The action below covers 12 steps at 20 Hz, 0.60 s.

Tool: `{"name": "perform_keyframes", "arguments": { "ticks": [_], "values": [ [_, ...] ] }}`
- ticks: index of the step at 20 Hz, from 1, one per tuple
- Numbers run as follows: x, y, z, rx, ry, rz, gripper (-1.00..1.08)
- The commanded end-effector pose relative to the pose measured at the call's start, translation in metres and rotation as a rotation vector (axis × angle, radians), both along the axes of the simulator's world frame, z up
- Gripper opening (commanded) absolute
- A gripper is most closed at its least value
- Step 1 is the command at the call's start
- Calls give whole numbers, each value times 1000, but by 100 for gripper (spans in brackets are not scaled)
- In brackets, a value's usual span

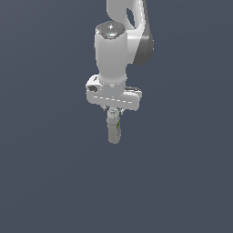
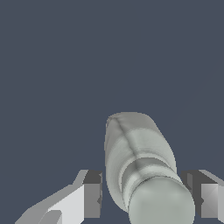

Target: Pick up the object and move it to a goal position.

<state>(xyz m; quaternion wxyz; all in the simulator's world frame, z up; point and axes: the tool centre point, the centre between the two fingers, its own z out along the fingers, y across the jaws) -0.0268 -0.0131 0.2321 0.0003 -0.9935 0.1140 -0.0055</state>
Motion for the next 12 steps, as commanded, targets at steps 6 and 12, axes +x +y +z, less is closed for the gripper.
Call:
{"name": "perform_keyframes", "arguments": {
  "ticks": [6, 12],
  "values": [
    [23, 7, 34, -3, -120, -9, -100],
    [49, 18, 85, -9, -291, -22, -100]
  ]
}}
